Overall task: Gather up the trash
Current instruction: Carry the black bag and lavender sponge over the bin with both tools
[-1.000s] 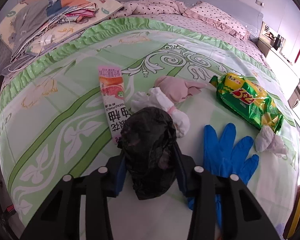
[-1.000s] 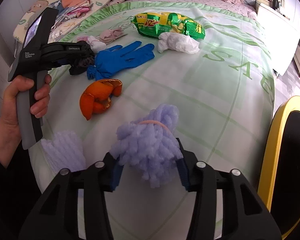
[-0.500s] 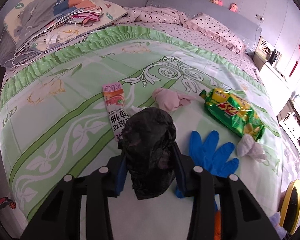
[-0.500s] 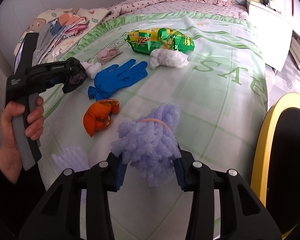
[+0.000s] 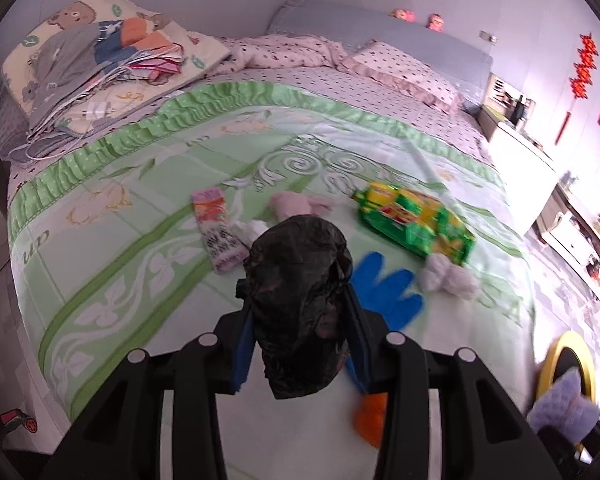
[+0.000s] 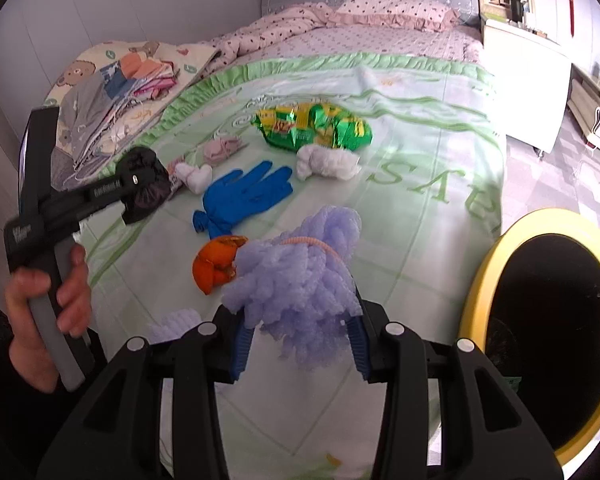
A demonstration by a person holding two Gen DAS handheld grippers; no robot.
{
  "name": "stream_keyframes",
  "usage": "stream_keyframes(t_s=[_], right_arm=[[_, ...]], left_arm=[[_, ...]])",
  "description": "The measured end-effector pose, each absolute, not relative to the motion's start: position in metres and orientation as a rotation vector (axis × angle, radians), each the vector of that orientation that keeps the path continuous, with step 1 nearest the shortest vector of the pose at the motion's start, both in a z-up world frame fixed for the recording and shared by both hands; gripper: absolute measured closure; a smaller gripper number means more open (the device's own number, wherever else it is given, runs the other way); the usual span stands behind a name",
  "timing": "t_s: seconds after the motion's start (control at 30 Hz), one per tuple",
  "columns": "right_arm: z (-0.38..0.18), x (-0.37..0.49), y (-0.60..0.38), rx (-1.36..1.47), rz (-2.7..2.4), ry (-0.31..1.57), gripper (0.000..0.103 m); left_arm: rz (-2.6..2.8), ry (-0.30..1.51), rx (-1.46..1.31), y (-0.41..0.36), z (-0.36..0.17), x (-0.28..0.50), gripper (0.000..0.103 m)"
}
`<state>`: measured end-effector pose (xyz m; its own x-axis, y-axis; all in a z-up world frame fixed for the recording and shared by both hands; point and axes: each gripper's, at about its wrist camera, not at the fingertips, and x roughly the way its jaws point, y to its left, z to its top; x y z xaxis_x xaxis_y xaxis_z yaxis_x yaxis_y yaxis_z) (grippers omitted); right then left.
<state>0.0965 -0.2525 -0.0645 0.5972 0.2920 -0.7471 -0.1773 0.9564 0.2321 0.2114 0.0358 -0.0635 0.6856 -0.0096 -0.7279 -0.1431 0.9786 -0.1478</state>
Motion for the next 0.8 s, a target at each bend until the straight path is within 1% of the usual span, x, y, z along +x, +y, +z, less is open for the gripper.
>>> stream_keyframes(t_s=[0.27, 0.57, 0.8], right_arm=[[-0.034, 0.079, -0.278, 0.148, 0.248, 0.831, 0.064], [0.0, 0.062, -0.335, 0.188, 0.176, 0.767, 0.064], [0.011, 0.052, -0.375, 0.21, 0.122, 0.744, 0.064]], left_arm=[[-0.008, 0.806, -0.122, -0.01, -0.045, 0.186, 0.065], [-0.126, 0.791, -0.089, -0.069, -0.02, 0.167, 0.065], [-0.188, 0.8, -0.06, -0.113, -0.012, 0.164, 0.065]])
